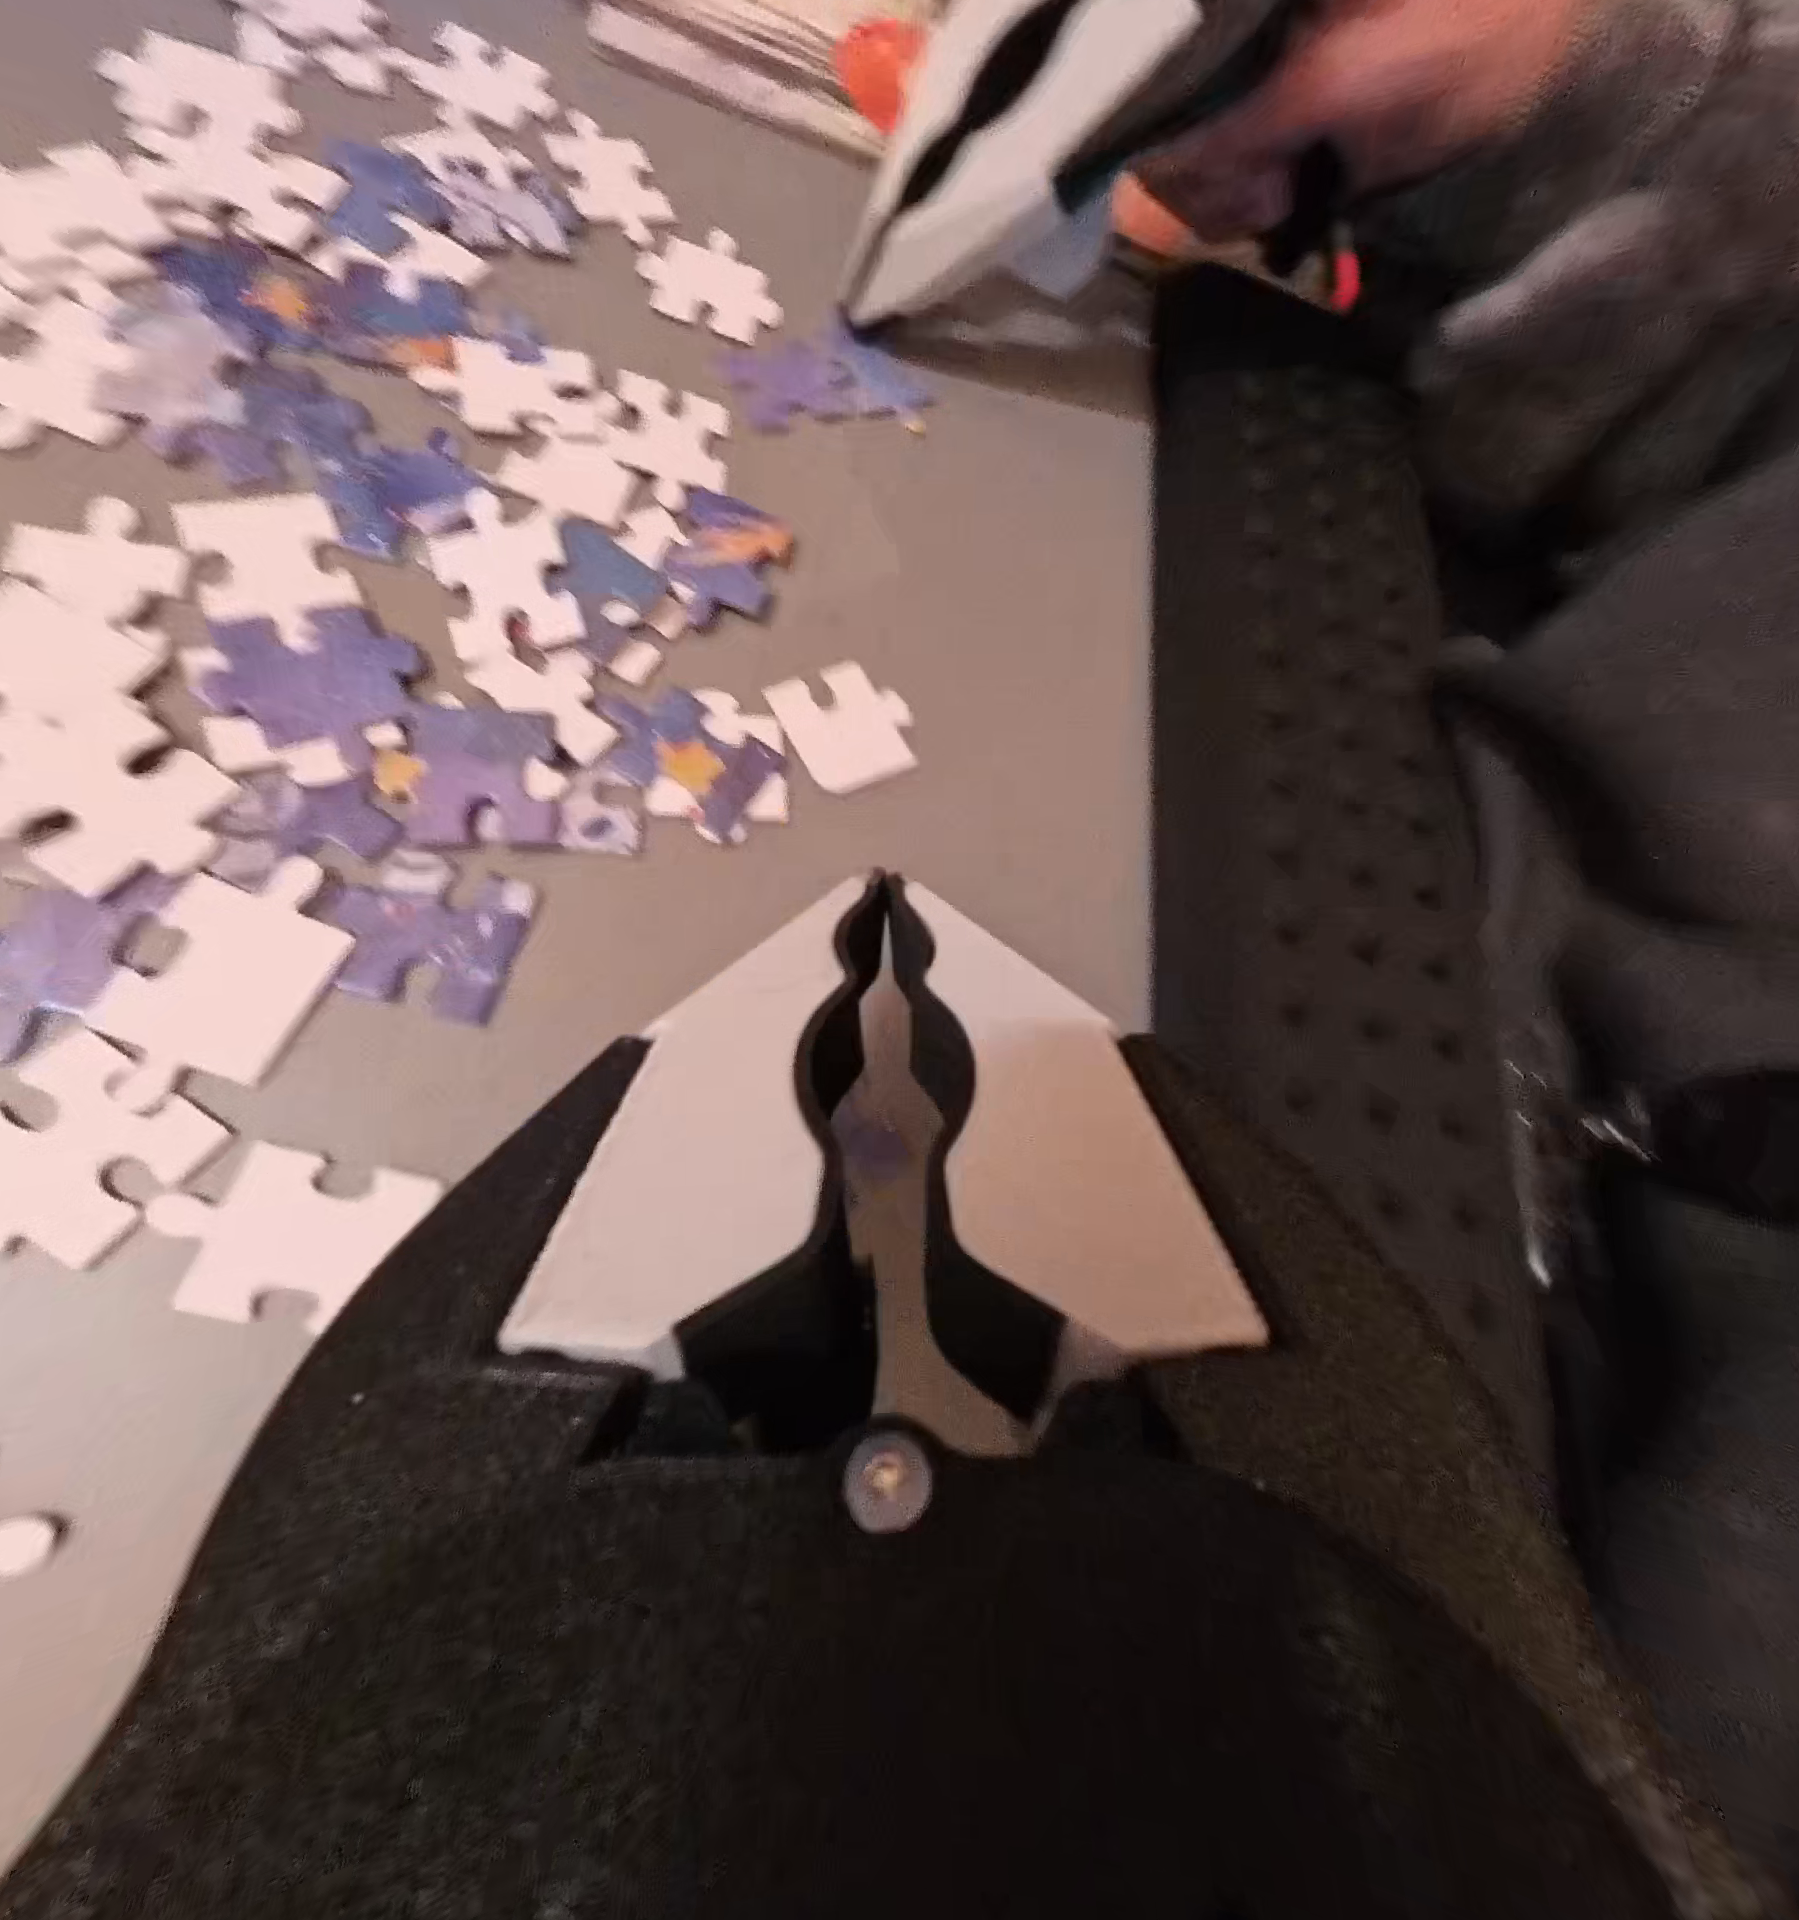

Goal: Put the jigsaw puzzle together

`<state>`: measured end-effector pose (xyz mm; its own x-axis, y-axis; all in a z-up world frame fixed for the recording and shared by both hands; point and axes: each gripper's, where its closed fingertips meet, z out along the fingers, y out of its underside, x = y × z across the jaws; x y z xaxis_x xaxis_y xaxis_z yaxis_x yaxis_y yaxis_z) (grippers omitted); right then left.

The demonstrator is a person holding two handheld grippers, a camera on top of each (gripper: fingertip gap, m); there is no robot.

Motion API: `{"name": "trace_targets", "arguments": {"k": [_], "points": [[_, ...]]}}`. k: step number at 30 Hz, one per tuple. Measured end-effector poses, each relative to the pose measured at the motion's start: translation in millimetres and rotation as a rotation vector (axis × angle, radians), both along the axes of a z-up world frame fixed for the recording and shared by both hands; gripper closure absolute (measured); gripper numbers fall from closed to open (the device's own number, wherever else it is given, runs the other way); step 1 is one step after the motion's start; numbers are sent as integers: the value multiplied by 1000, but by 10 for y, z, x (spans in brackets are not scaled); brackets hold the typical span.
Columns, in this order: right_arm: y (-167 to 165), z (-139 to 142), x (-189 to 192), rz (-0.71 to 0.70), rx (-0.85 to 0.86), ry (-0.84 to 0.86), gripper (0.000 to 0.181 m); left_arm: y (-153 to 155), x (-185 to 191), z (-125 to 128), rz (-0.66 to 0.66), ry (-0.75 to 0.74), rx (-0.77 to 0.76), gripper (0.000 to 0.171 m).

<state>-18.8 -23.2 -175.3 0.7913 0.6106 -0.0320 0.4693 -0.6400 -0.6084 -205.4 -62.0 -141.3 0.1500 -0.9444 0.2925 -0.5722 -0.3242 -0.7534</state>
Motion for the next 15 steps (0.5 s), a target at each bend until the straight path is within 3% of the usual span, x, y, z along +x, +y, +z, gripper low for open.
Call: {"name": "trace_targets", "arguments": {"k": [3, 6, 10, 15], "points": [[78, 1, -297, 76, 14, -3, 181, -276, -401, -68, -122, 57, -31, 171], [226, -1, -700, 140, 8, 32, 181, -253, -556, -244, -97, 146, -10, 171], [372, 84, -983, 197, 82, -26, 181, -65, -463, -334, -22, 172, 18, 171], [-242, 254, -1388, 464, -11, 190, 181, 145, -137, -330, 45, 136, 67, 171]]}}
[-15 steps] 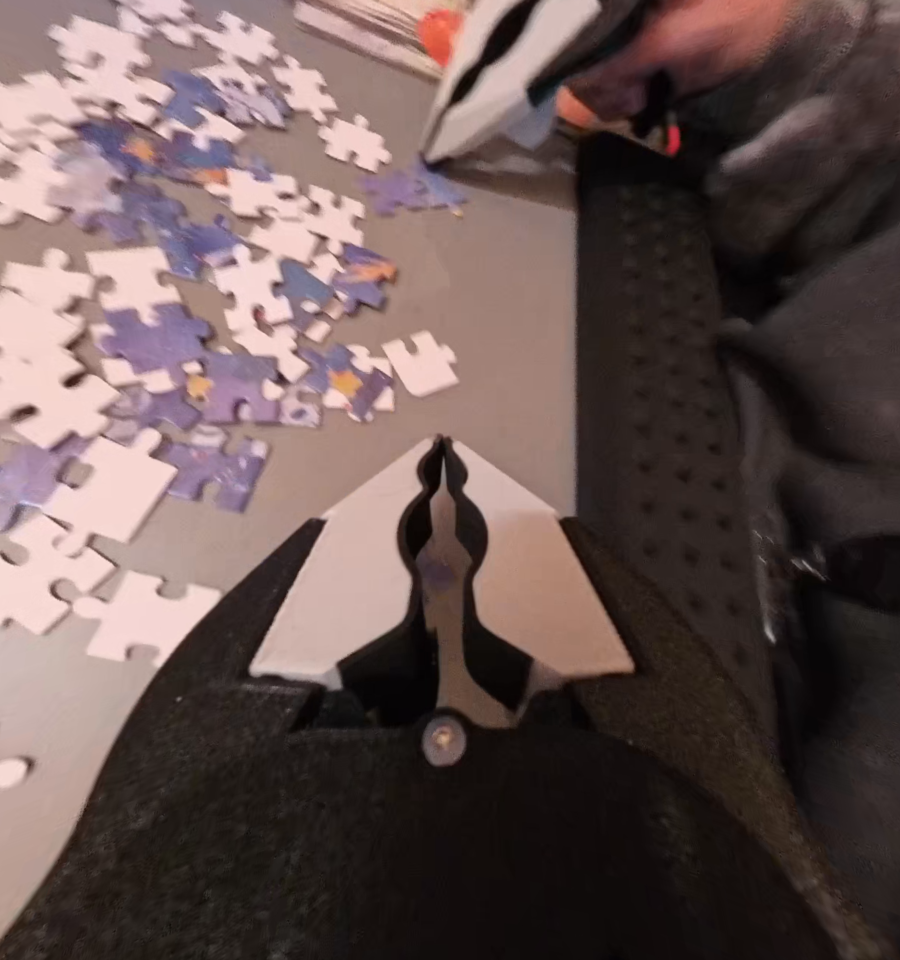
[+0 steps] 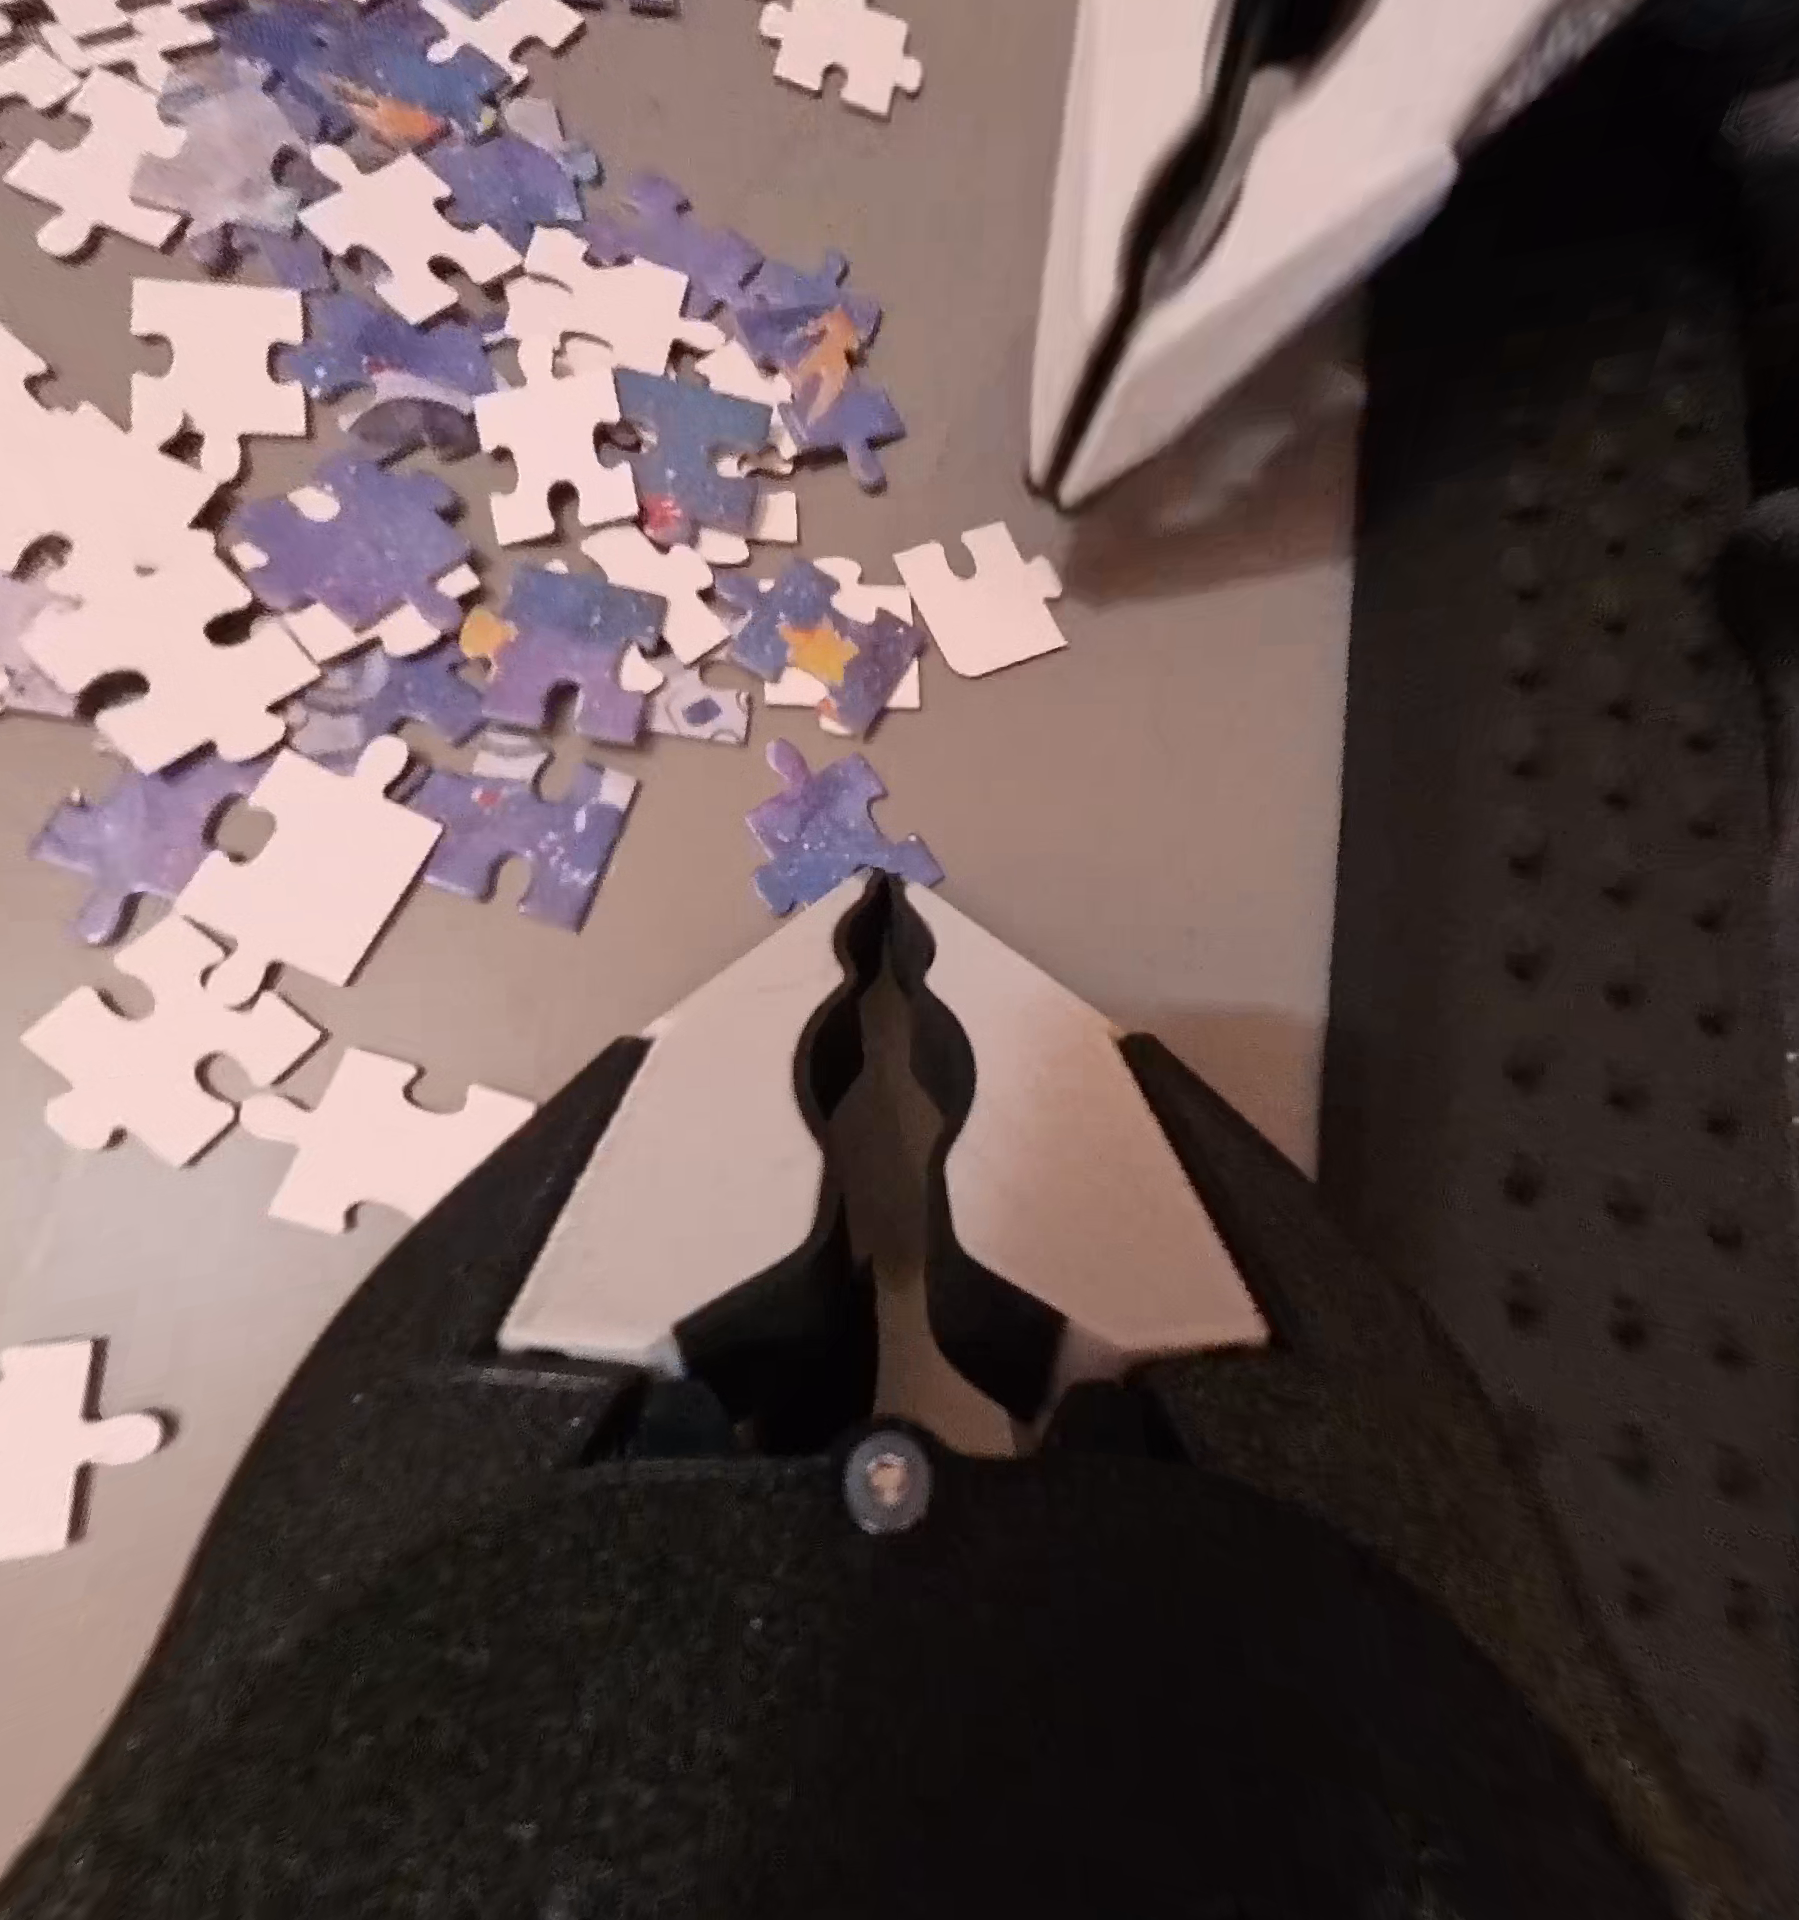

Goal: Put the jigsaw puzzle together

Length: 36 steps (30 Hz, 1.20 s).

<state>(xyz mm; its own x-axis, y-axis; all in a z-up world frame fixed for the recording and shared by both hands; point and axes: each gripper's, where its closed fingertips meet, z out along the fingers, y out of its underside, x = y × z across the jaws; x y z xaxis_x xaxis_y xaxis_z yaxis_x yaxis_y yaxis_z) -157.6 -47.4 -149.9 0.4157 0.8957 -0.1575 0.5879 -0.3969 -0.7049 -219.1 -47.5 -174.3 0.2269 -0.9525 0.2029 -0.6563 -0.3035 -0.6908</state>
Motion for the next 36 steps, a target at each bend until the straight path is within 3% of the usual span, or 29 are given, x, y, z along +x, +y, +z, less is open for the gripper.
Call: {"name": "trace_targets", "arguments": {"k": [4, 8, 11, 13, 16, 18, 21, 24, 26, 28, 31, 34, 36], "points": [[-12, -219, -133, 23, 9, -71, 181, 197, -117, 191, 36, -36, 125, 171], [434, -226, 137, -169, 118, -118, 181, 915, -898, 256, 461, -13, 159, 168], [571, 77, 278, -254, 136, 61, 181, 1133, -1414, 59, 645, 113, 198, 171], [830, 185, 682, -465, 177, 80, 181, 1215, -1525, -13, 700, 169, 249, 171], [1106, 81, 1530, -839, 243, -62, 181, 1244, -1380, -28, 665, 193, 300, 171], [1140, -51, 1854, -972, 195, -132, 181, 1229, -1211, -28, 618, 197, 317, 171], [1102, -243, 1883, -980, 100, -165, 181, 1134, -850, -26, 571, 148, 259, 171], [1103, -254, 1820, -939, 156, -239, 181, 1004, -509, 11, 489, 105, 247, 171], [1083, -254, 1585, -833, 166, -227, 181, 1049, -440, 90, 476, 96, 288, 171], [1041, -249, 1322, -727, 157, -194, 181, 1185, -448, 165, 488, 98, 297, 171], [1213, -71, 1360, -776, 237, -194, 181, 1562, -522, 239, 530, 142, 321, 169], [1535, 98, 1543, -858, 307, -226, 181, 1913, -602, 108, 615, 202, 239, 171], [1754, 33, 1669, -882, 321, -287, 181, 1987, -520, 10, 610, 196, 195, 171]]}}
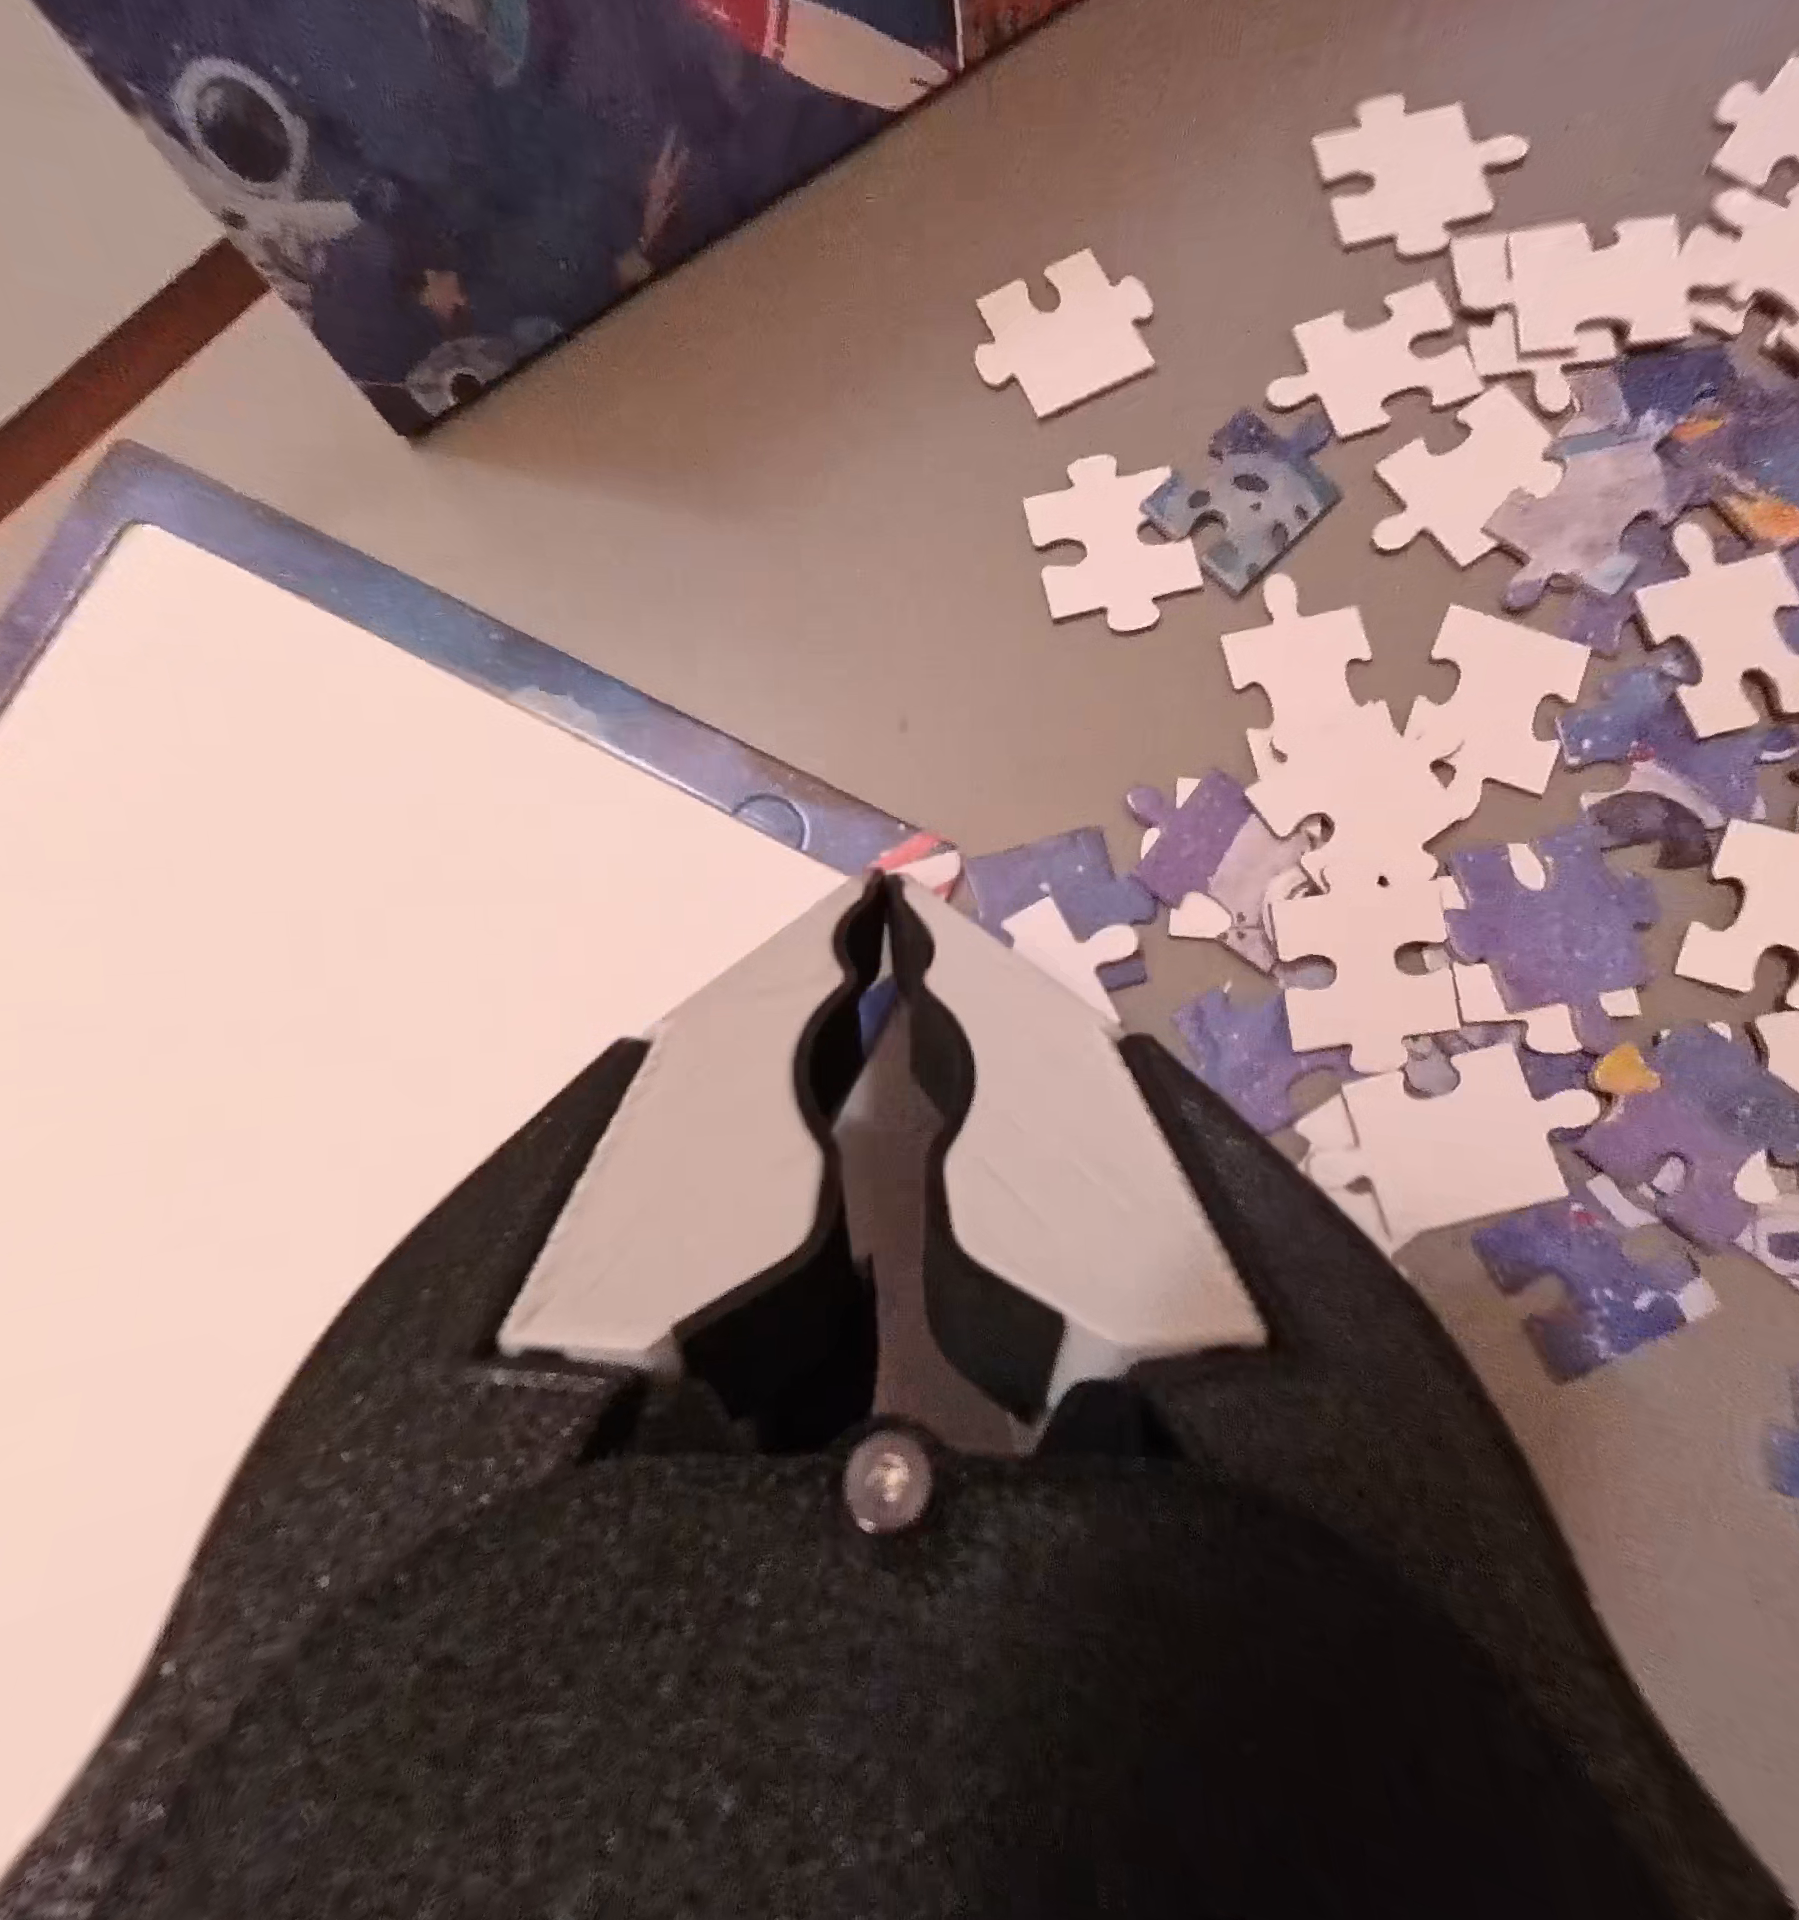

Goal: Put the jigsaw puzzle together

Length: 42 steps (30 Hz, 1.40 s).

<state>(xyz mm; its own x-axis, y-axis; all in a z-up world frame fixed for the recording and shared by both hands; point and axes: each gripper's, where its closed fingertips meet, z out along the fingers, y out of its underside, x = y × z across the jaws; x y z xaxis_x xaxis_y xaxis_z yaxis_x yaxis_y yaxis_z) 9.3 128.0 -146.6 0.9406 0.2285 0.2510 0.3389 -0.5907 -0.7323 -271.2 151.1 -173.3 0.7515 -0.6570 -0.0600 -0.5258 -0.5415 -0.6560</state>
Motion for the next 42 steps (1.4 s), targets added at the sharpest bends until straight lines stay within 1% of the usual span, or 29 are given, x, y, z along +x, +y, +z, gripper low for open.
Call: {"name": "trace_targets", "arguments": {"k": [2, 5, 6, 9, 11, 12, 14, 15, 16, 17, 18, 20, 22, 23, 24, 26, 27, 28, 30, 32, 33, 34, 36, 38, 39, 40, 42], "points": [[66, -212, 35, -23, -102, -8, 181, 30, 46, -23, 5, 18, 26, 171], [141, -249, 74, -64, -74, -33, 181, -69, 188, -27, -26, -15, 10, 171], [131, -250, -2, -36, -88, -12, 181, -116, 249, -27, -46, -30, 2, 171], [-31, -260, -567, 171, -168, 207, 181, -214, 396, -23, -111, -27, 0, 171], [-88, -191, -725, 222, -183, 268, 181, -253, 498, 22, -161, -47, -11, 171], [-62, -94, -748, 234, -152, 279, 181, -212, 537, 99, -174, -63, 5, 171], [78, 93, -665, 201, -81, 241, 181, -4, 587, 300, -153, -83, 54, 171], [168, 138, -603, 182, -63, 200, 181, 112, 637, 392, -149, -97, 73, 171], [253, 126, -524, 152, -69, 154, 181, 225, 693, 433, -146, -104, 78, 171], [320, 57, -413, 106, -104, 101, 181, 331, 733, 394, -138, -89, 63, 171], [364, -30, -296, 57, -144, 50, 181, 411, 756, 294, -125, -61, 31, 171], [365, -183, -106, -20, -178, -22, 181, 427, 820, 97, -122, -40, -27, 171], [286, -299, -32, -47, -187, -56, 180, 403, 822, -24, -108, -13, -13, 171], [281, -288, -62, -33, -152, -50, 181, 386, 843, -25, -106, -29, 11, 171], [260, -290, -116, -14, -149, -42, 181, 318, 898, -26, -123, -58, 0, 171], [218, -294, -305, 60, -165, -17, 181, 104, 1051, -25, -194, -118, -63, 171], [180, -294, -456, 123, -184, 16, 181, 47, 1080, -24, -221, -110, -64, 171], [152, -278, -559, 157, -203, 45, 181, 43, 1074, -14, -228, -89, -49, 171], [223, -127, -629, 158, -168, 71, 181, 137, 1048, 70, -217, -93, -18, 171], [377, 56, -717, 200, -116, 64, 181, 362, 995, 157, -174, -103, 23, 171], [473, 92, -732, 212, -103, 36, 181, 486, 968, 170, -153, -95, 43, 171], [562, 77, -771, 235, -107, 13, 181, 586, 970, 166, -146, -98, 52, 171], [696, -81, -924, 310, -146, 22, 181, 740, 991, 73, -127, -88, 37, 171], [772, -258, -940, 303, -189, 22, 181, 815, 1043, -30, -132, -61, 19, 171], [785, -283, -957, 301, -176, 39, 181, 795, 1087, -21, -150, -69, 15, 171], [731, -280, -1032, 332, -177, 85, 181, 692, 1149, -26, -194, -84, -17, 171], [482, -291, -1247, 437, -253, 180, 181, 389, 1280, -25, -327, -107, -64, 171]]}}
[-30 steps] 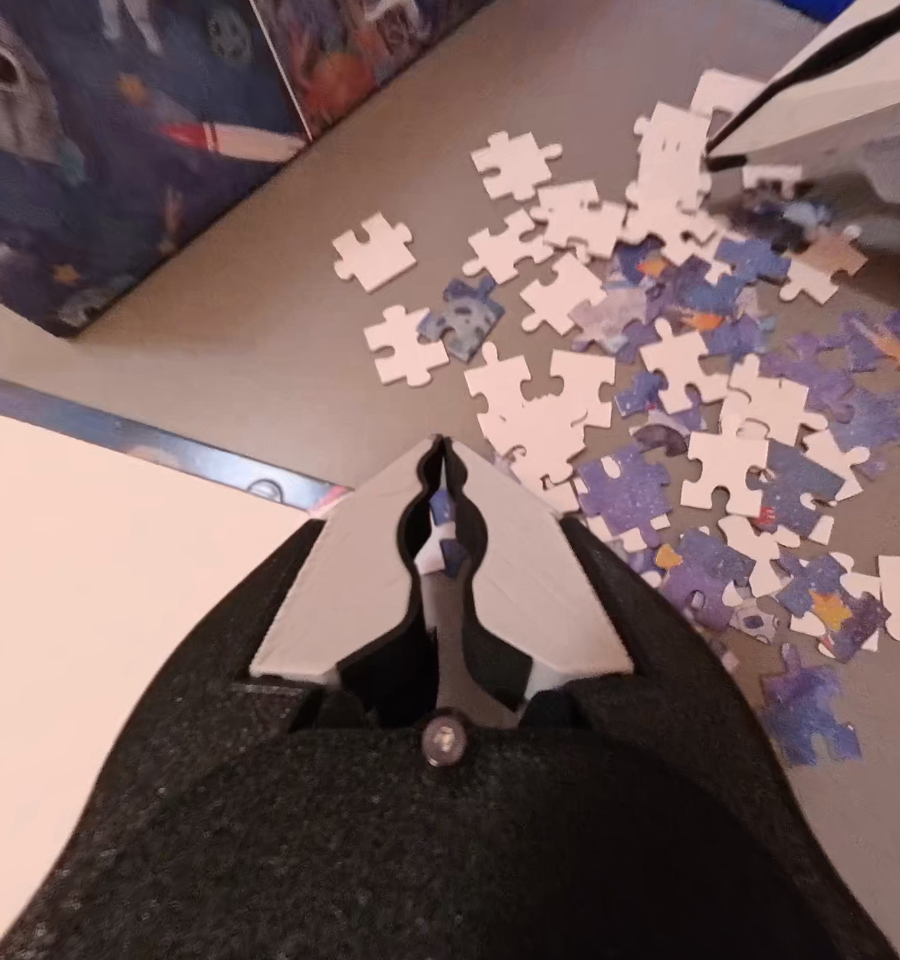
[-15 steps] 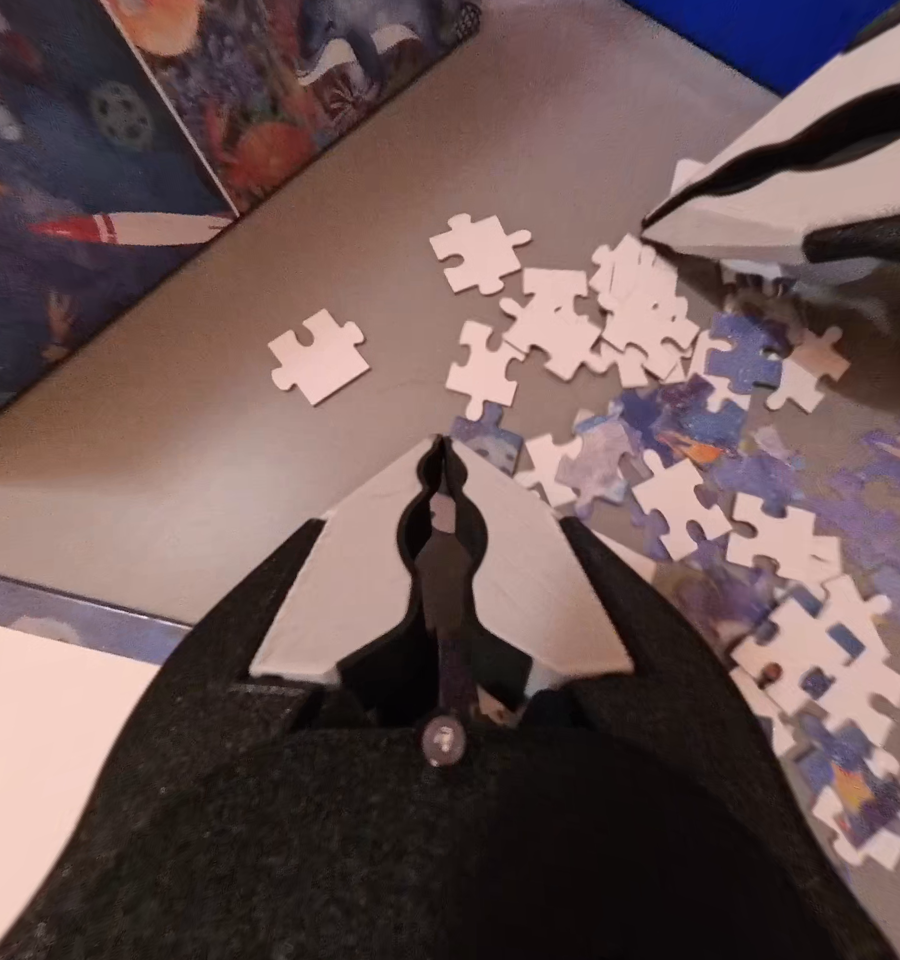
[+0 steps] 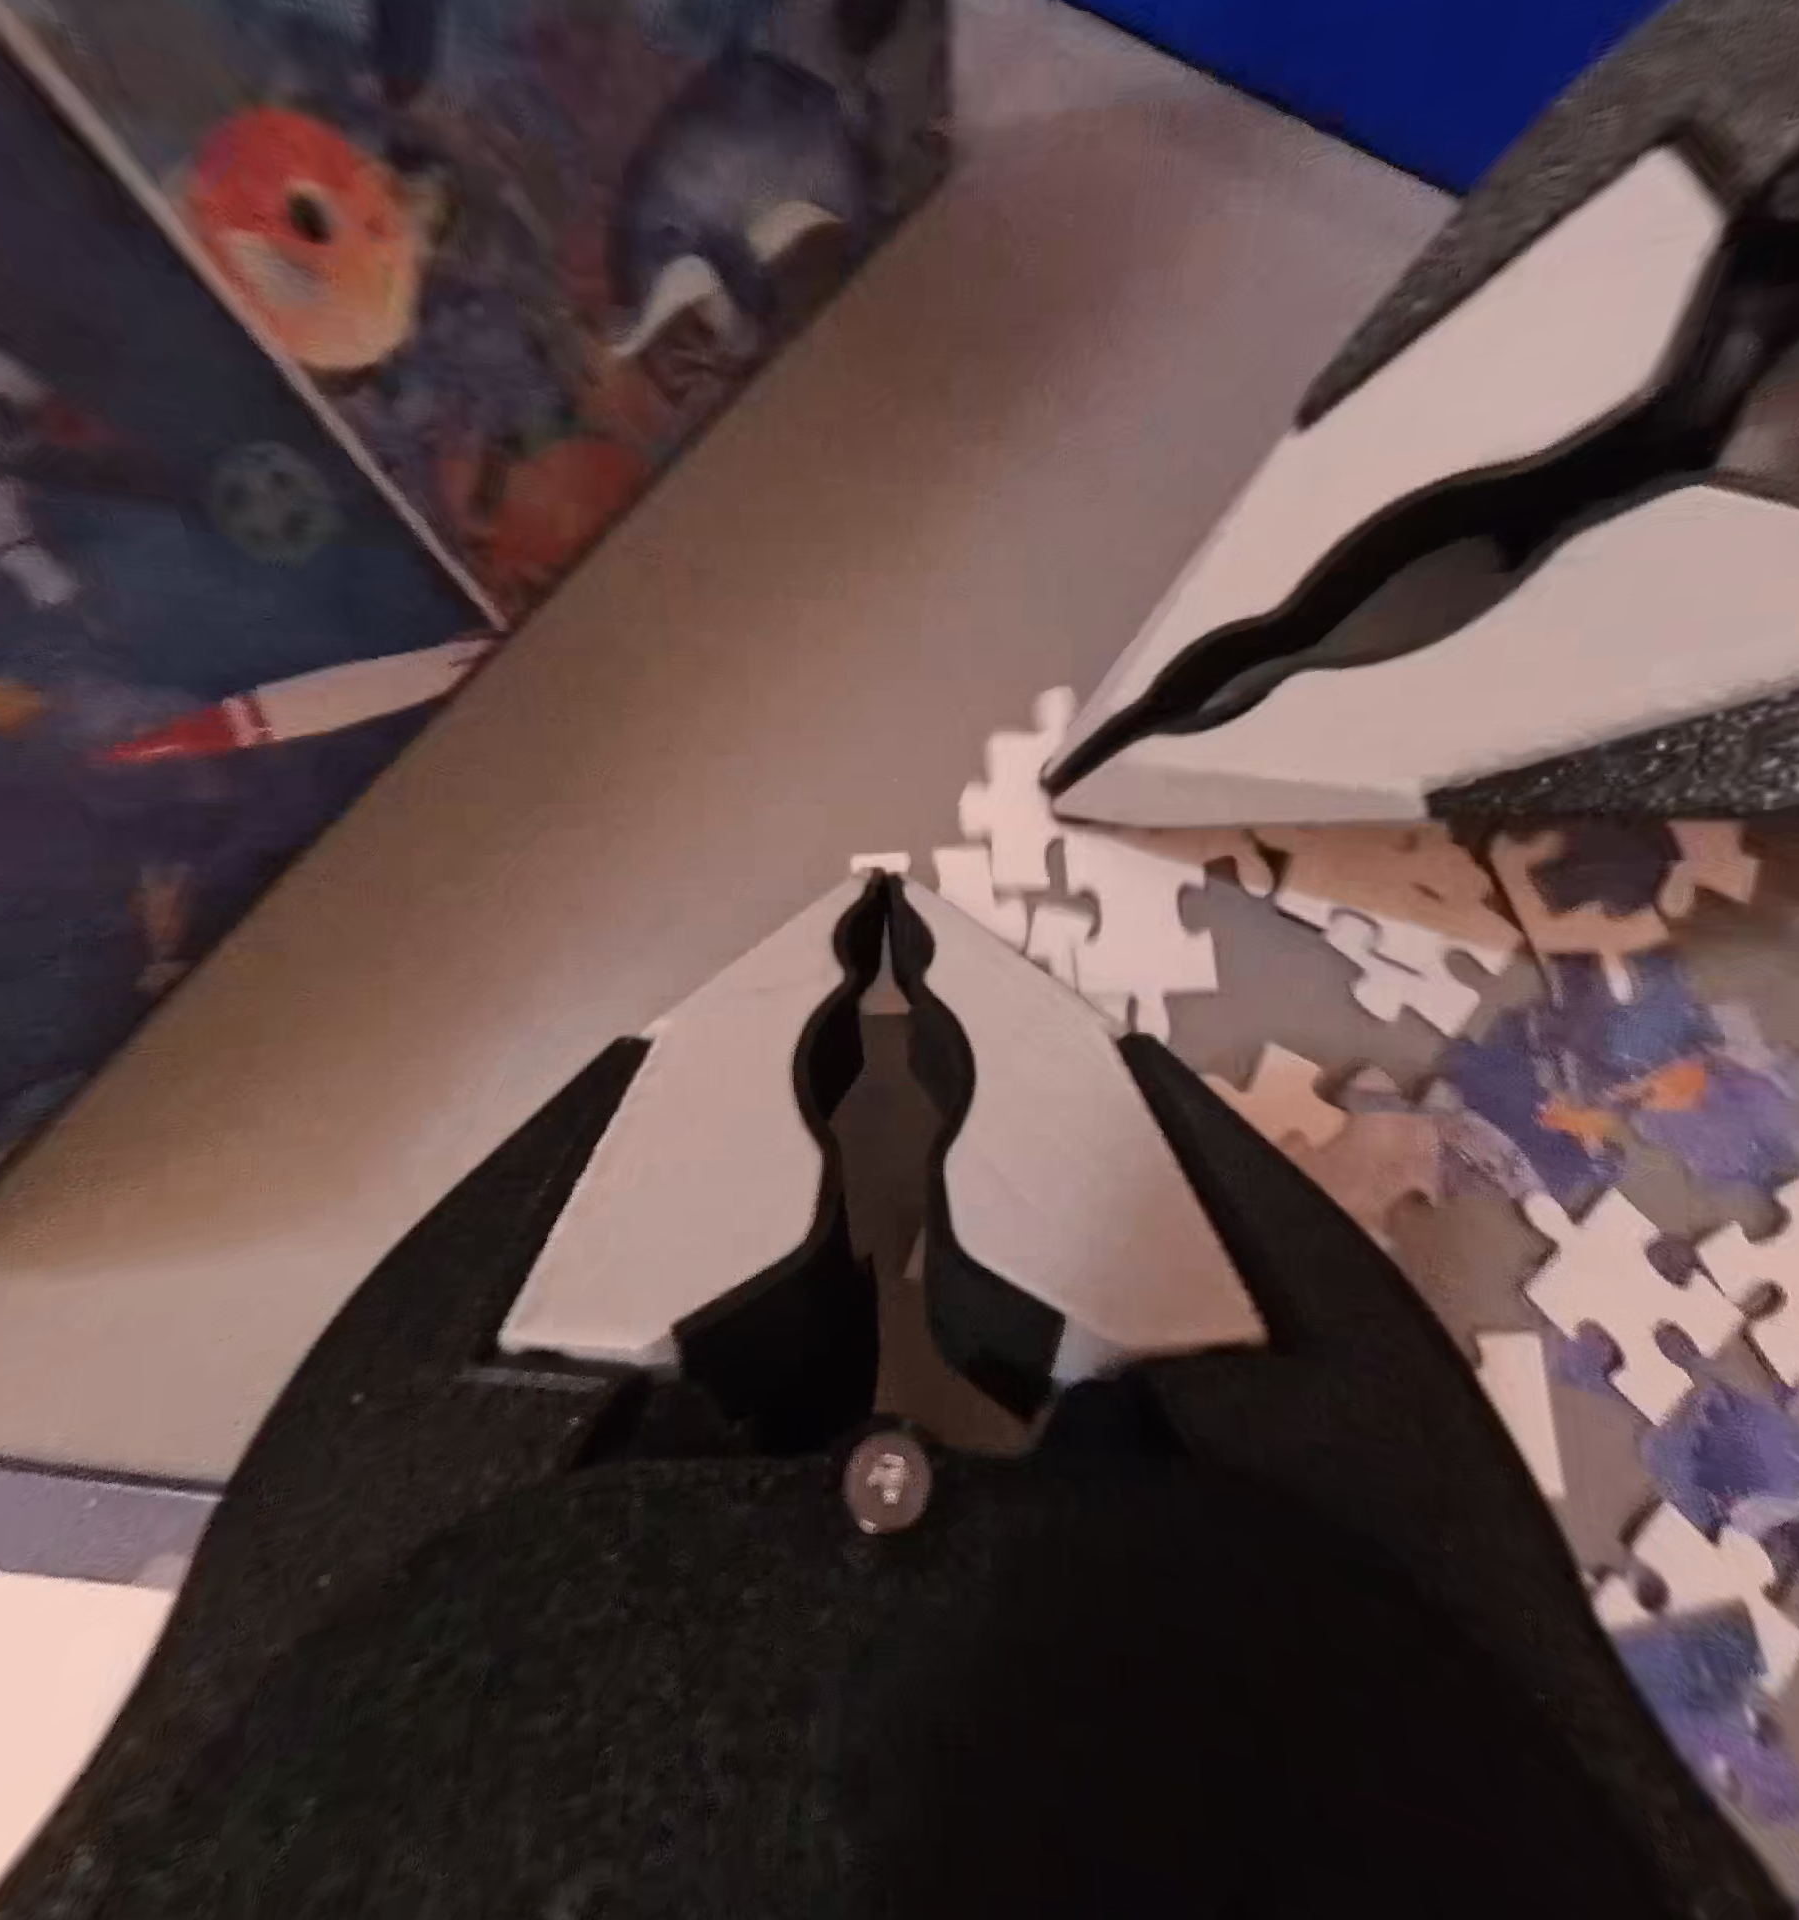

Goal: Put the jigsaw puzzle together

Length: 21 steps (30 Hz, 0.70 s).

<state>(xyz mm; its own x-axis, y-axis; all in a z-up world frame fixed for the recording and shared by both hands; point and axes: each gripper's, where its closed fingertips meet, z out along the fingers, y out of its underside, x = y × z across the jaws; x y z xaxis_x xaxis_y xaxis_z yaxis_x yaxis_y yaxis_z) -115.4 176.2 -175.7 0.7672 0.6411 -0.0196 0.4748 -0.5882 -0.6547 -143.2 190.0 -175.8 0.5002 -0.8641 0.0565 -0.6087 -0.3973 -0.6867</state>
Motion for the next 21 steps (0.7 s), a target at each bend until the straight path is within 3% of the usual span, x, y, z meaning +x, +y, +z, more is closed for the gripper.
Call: {"name": "trace_targets", "arguments": {"k": [2, 5, 8, 11, 14, 16, 19, 21], "points": [[-112, 43, -5, 21, 16, -18, 181, -142, -33, 12, -49, 41, 43, 171], [-230, 333, 113, -24, 89, 21, 181, -180, -381, 235, 3, 46, 110, 171], [-549, 637, 191, -44, 168, 105, 181, -224, -1248, 457, 98, 105, 157, 169], [-837, 765, 254, -131, 283, 220, 181, -463, -2357, 232, 203, 260, 90, 156], [-983, 734, 151, -201, 297, 344, 181, -803, -2963, 38, 325, 248, 1, 156], [-994, 754, -61, -132, 262, 330, 180, -995, -3192, 38, 397, 229, 15, 156], [-906, 798, -602, 107, 209, 248, 150, -1149, -3440, 7, 526, 204, 22, 155], [-844, 759, -994, 252, 93, 171, 155, -1157, -3439, 6, 566, 148, 36, 156]]}}
